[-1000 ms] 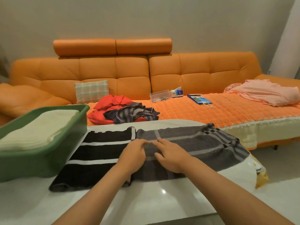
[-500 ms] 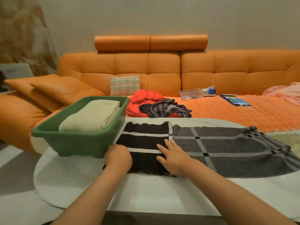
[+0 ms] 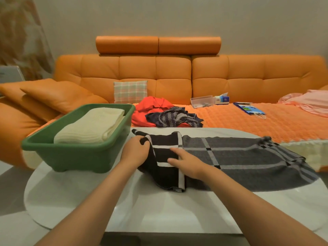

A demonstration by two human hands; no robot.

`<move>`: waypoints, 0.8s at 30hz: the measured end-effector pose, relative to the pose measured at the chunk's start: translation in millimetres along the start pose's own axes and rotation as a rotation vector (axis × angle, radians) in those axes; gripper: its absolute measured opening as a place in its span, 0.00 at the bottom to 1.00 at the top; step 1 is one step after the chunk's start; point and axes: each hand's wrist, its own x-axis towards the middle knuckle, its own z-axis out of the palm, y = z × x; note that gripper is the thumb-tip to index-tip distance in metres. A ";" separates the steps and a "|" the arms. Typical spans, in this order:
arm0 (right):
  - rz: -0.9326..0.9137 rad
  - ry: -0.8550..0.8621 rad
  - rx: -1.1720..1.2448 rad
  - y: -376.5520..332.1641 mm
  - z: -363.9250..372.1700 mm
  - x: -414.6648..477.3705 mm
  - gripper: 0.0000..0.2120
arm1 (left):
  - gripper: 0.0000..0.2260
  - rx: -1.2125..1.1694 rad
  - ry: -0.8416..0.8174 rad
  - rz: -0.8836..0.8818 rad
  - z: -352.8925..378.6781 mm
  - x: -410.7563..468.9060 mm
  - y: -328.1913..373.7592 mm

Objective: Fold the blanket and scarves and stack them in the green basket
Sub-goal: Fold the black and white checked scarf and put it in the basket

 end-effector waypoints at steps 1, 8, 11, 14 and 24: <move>0.000 0.048 0.143 -2.2 -9.3 -0.6 0.29 | 0.11 -0.113 -0.012 0.000 1.2 3.1 9.3; 0.103 0.240 0.750 7.9 -85.5 -10.9 0.21 | 0.13 -0.389 -0.219 0.160 41.4 19.2 98.7; 0.181 0.306 0.846 30.9 -114.1 -26.4 0.21 | 0.16 -0.351 -0.279 0.249 68.8 16.7 139.3; 0.316 0.398 0.832 53.3 -133.9 -42.5 0.20 | 0.18 -0.370 -0.541 0.228 96.1 2.2 163.3; 0.593 0.386 -0.182 102.9 -121.8 -56.6 0.34 | 0.22 0.205 -0.501 0.403 131.0 -28.6 90.3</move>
